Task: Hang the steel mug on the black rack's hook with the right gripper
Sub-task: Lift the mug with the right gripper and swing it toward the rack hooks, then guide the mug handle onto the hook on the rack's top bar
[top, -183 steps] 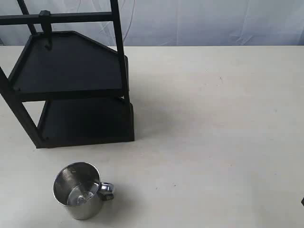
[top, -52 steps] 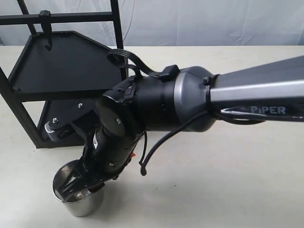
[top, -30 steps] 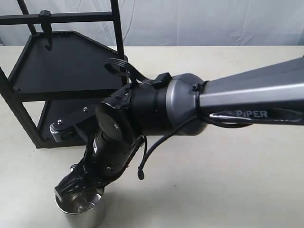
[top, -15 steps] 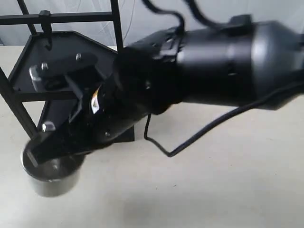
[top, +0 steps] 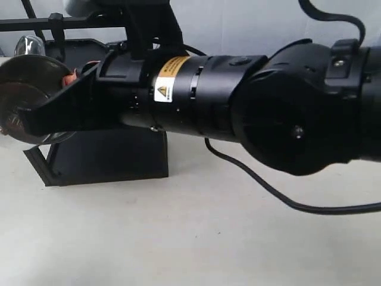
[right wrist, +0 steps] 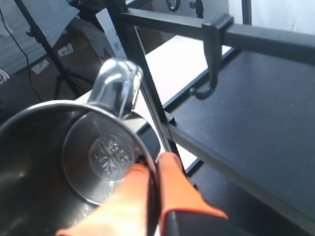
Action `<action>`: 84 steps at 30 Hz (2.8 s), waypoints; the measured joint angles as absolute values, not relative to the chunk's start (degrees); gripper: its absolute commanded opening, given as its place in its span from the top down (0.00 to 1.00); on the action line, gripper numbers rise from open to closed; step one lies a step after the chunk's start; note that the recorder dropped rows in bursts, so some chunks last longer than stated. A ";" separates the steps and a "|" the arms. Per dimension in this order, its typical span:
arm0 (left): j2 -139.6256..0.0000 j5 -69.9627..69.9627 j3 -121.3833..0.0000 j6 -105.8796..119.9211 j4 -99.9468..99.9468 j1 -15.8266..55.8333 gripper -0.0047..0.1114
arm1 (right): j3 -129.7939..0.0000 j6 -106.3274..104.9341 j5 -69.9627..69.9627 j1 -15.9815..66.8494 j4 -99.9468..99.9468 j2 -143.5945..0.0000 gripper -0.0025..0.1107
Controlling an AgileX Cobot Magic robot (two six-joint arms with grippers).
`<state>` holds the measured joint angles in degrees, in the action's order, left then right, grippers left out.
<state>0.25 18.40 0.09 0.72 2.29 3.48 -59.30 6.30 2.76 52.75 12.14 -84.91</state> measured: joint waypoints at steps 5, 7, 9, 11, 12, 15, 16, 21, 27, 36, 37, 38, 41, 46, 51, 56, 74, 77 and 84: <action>0.25 18.40 0.09 0.72 2.29 3.48 0.96 | -59.17 6.30 8.15 52.75 12.14 -86.61 0.99; 0.25 18.40 0.09 0.72 2.29 3.48 0.96 | -59.17 6.21 9.04 52.75 12.14 -87.23 0.99; 0.25 18.40 0.09 0.72 2.29 3.48 0.96 | -59.17 6.21 9.31 52.75 12.14 -87.73 0.99; 0.25 18.40 0.09 0.72 2.29 3.48 0.96 | -59.17 6.21 9.66 52.75 12.14 -88.09 0.99; 0.25 18.40 0.09 0.72 2.29 3.48 0.96 | -59.17 6.32 9.80 52.75 12.14 -88.36 0.99; 0.25 18.40 0.09 0.72 2.29 3.48 0.96 | -59.17 6.32 10.51 52.75 12.14 -88.71 0.99; 0.25 18.40 0.09 0.72 2.29 3.48 0.96 | -59.17 6.32 10.53 52.75 12.14 -88.71 0.99; 0.25 18.40 0.09 0.72 2.29 3.48 0.96 | -59.17 8.02 10.95 52.75 9.81 -88.71 0.99; 0.25 18.40 0.09 0.72 2.29 3.48 0.96 | -59.17 11.00 4.44 52.75 -7.49 -86.15 0.99; 0.25 18.40 0.09 0.72 2.29 3.48 0.96 | -59.13 11.23 1.48 51.58 -15.79 -82.46 0.99; 0.25 18.40 0.09 0.72 2.29 3.48 0.96 | -59.13 11.13 1.34 52.15 -16.31 -82.46 0.99; 0.25 18.40 0.09 0.72 2.29 3.48 0.96 | -59.13 11.13 1.13 52.77 -16.60 -82.46 0.99; 0.25 18.40 0.09 0.72 2.29 3.48 0.96 | -58.56 11.13 1.13 54.06 -17.21 -82.46 0.99; 0.25 18.40 0.09 0.72 2.29 3.48 0.96 | -55.30 10.91 1.13 54.07 -17.42 -82.46 0.99; 0.25 18.40 0.09 0.72 2.29 3.48 0.96 | -52.58 10.68 2.34 53.59 -17.79 -82.46 0.99; 0.25 18.40 0.09 0.72 2.29 3.48 0.96 | -52.00 10.68 7.74 52.76 -17.26 -82.38 0.99; 0.25 18.40 0.09 0.72 2.29 3.48 0.96 | -39.25 35.65 63.35 44.26 -22.03 -95.14 0.99; 0.25 18.40 0.09 0.72 2.29 3.48 0.96 | -39.25 36.17 65.09 44.26 -22.40 -97.83 0.99; 0.25 18.40 0.09 0.72 2.29 3.48 0.96 | -42.56 37.21 65.75 43.37 -23.94 -100.61 0.99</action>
